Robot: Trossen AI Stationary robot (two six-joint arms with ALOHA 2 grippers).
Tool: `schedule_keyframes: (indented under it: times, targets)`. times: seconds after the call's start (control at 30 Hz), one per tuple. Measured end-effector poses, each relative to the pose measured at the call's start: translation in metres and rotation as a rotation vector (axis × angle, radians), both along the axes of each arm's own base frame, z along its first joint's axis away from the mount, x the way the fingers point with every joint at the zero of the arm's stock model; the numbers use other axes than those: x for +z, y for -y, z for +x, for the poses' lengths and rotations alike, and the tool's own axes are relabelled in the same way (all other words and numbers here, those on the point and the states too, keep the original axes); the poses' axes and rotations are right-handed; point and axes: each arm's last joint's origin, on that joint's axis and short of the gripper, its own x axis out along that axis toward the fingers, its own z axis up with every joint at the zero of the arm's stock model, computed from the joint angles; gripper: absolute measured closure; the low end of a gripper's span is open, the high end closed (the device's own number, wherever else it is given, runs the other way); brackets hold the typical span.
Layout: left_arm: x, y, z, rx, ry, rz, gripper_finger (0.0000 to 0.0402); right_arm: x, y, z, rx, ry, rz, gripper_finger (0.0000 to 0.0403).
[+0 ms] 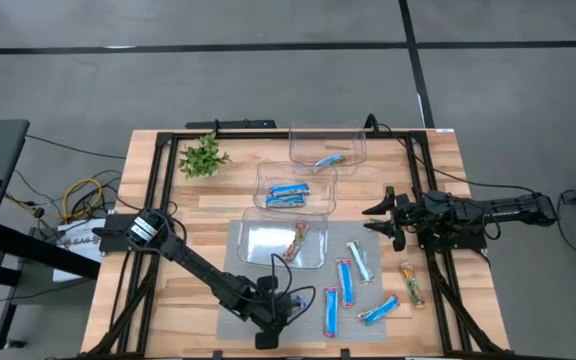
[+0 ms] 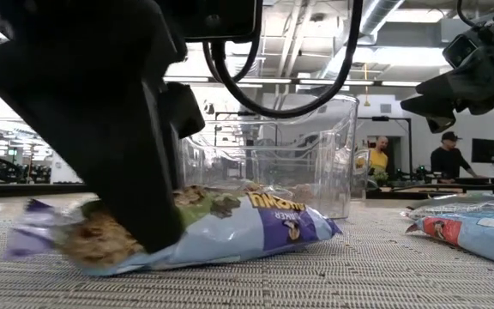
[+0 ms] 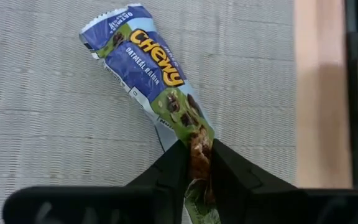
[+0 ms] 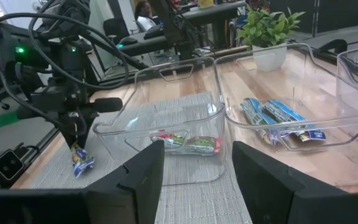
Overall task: Pick and place Granola Bars by type
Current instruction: Put the blue granola bar into the middle transparent bin
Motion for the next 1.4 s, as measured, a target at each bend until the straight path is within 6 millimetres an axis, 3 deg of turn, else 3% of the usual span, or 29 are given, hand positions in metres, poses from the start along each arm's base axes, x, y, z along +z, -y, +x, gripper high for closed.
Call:
schedule_keyframes:
  times: [0.17, 0.4, 0.9, 1.2, 1.4]
  targets:
    - [0.010, 0.004, 0.002, -0.036, 0.029, -0.090, 0.0343, 0.000, 0.000, 0.000, 0.000, 0.000, 0.000, 0.0219]
    - [0.043, 0.004, 0.012, -0.065, 0.155, -0.297, 0.0343, 0.000, 0.000, 0.000, 0.000, 0.000, 0.000, 0.0219]
    - [0.140, -0.027, 0.048, -0.128, 0.589, -1.091, 0.0342, 0.000, 0.000, 0.000, 0.000, 0.000, 0.000, 0.0219]
    - [0.142, -0.030, 0.049, -0.117, 0.603, -1.103, 0.0342, 0.000, 0.000, 0.000, 0.000, -0.001, 0.000, 0.0219]
    - [0.140, -0.050, 0.058, -0.049, 0.627, -1.073, 0.0342, 0.000, 0.000, 0.000, 0.000, 0.000, 0.000, 0.0219]
